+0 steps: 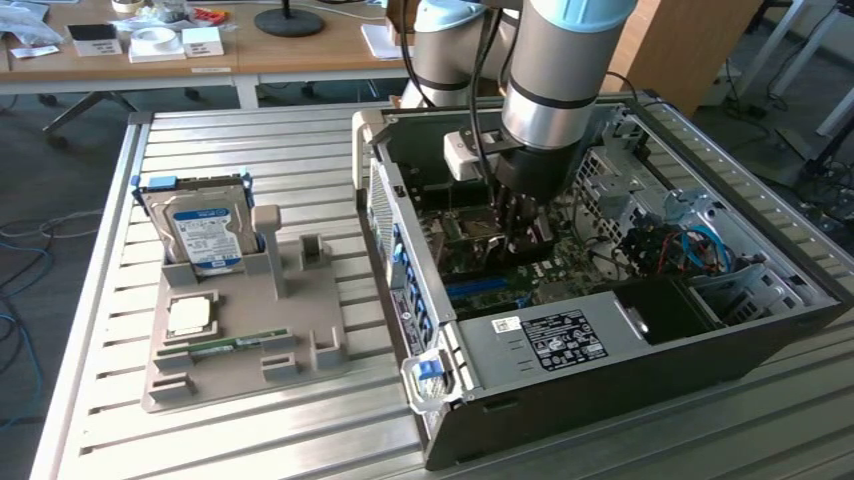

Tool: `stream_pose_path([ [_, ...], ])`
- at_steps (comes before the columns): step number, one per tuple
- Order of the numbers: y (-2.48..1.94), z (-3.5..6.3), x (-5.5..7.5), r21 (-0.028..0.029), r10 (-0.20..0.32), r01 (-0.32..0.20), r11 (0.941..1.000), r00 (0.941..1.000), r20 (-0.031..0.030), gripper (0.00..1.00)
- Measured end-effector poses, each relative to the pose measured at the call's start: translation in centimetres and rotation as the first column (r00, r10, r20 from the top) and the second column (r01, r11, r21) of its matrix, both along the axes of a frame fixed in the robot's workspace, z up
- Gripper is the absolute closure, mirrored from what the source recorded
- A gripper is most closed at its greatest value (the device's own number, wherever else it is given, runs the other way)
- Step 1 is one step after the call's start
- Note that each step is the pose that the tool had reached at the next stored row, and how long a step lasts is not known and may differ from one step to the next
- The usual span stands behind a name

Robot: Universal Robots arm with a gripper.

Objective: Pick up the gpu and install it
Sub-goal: 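Insert the gpu into the slot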

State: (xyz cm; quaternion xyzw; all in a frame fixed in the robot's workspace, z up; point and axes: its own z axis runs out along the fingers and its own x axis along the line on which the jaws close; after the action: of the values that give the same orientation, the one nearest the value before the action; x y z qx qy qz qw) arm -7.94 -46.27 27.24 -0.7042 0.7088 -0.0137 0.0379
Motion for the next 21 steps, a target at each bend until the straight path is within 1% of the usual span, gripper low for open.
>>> stream_pose_path([
  [7, 0.0, 0.0, -0.14, 0.0001, 0.0, 0.0, 1.0, 1.0, 0.0001, 0.73],
  [10, 0.0, 0.0, -0.36, 0.0001, 0.0, 0.0, 1.0, 1.0, 0.0014, 0.73],
  [21, 0.0, 0.0, -0.57, 0.0, 0.0, 0.0, 1.0, 1.0, 0.0015, 0.73],
])
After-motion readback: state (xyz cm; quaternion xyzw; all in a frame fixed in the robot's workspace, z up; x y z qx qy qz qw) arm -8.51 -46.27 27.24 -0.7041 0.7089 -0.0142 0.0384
